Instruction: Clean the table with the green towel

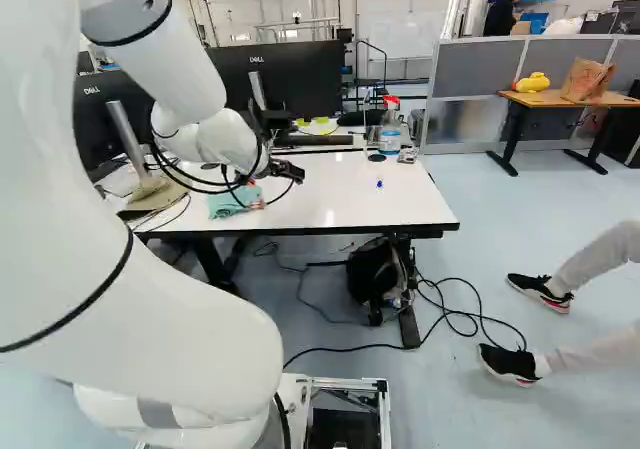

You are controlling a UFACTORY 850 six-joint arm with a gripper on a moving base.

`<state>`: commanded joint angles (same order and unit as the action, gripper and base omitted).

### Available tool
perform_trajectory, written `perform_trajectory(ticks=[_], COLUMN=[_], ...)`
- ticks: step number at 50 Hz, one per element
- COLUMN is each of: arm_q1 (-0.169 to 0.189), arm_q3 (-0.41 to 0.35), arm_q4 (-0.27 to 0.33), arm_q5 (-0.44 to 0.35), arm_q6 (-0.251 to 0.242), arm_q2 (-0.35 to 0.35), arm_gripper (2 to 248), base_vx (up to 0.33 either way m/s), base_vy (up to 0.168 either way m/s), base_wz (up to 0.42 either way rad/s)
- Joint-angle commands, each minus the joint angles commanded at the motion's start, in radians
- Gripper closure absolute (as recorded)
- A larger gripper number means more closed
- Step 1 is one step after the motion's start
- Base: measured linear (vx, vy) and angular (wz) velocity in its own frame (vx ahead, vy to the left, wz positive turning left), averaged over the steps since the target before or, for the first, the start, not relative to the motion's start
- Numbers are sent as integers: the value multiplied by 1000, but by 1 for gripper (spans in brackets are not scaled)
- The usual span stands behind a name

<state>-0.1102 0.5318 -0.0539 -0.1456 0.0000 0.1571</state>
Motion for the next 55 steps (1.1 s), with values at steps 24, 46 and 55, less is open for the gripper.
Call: perform_trajectory(ticks=[24,46,55], arm_q1=[31,63,74], arm_q3=[-126,-253,-297], arm_q4=[15,31,36], arm_q5=[-205,-414,-485], arm_q6=[0,0,0], arm_q2=[35,70,82], arm_gripper=[3,3,3], base_vx=[0,0,0], base_vy=[0,0,0], base_wz=[0,0,0])
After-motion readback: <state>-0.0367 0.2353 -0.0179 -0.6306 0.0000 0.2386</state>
